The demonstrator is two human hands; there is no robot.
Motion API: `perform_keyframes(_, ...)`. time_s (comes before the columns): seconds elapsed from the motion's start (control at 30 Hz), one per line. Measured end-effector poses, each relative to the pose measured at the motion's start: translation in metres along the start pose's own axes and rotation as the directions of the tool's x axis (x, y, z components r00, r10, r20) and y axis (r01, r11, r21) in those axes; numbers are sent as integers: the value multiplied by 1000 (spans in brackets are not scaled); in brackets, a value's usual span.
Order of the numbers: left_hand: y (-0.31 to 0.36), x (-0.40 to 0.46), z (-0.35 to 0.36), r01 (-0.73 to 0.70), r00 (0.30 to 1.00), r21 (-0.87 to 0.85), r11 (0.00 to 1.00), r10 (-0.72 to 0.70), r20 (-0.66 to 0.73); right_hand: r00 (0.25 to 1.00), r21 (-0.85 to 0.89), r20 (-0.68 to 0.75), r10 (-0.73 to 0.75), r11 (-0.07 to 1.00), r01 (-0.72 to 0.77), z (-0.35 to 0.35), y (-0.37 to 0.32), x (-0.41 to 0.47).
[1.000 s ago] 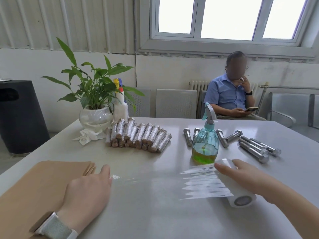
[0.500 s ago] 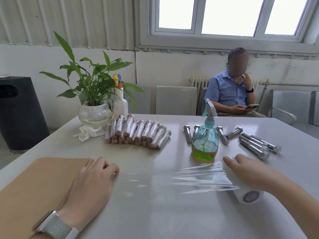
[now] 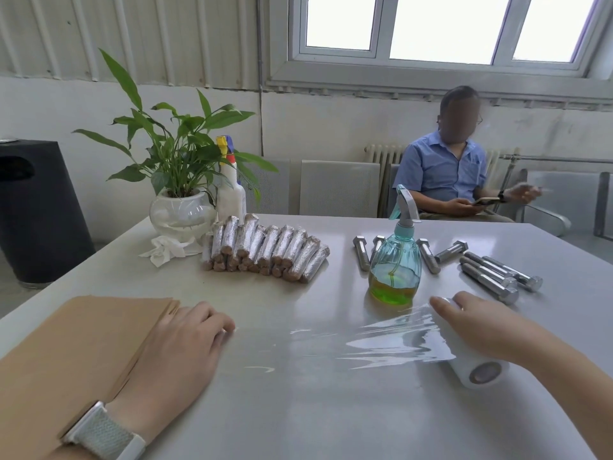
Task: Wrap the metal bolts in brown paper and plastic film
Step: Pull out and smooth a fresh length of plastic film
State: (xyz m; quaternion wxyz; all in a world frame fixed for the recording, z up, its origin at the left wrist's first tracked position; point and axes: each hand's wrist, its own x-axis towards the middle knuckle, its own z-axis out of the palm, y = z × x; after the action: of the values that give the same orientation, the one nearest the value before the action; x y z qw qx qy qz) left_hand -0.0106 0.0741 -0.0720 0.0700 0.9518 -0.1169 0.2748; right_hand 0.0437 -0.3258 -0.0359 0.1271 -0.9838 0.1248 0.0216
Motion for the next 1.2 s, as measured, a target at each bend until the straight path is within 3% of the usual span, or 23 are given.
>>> perform_keyframes(0.17, 0, 0, 1, -66, 998, 99, 993, 66, -2, 1000, -55, -23, 11, 998, -12, -1, -1, -1)
perform_keyframes(0.47, 1, -2, 0, -53, 997, 184, 982, 41, 65, 998, -127, -47, 36, 991, -42, -2, 4, 5)
perform_keyframes(0.7, 2, -3, -5, -34, 984, 211, 977, -3, 176, 999, -165, 36, -1, 986, 7, -6, 0, -1)
perform_keyframes(1.07, -3, -1, -7, 30, 932, 110, 993, -67, 355, 999, -50, 6, 50, 998, -49, -6, 1, -4)
perform_keyframes(1.2, -3, 0, -7, 42, 937, 98, 994, -73, 343, 999, -97, 6, 45, 994, -44, -7, -6, -10)
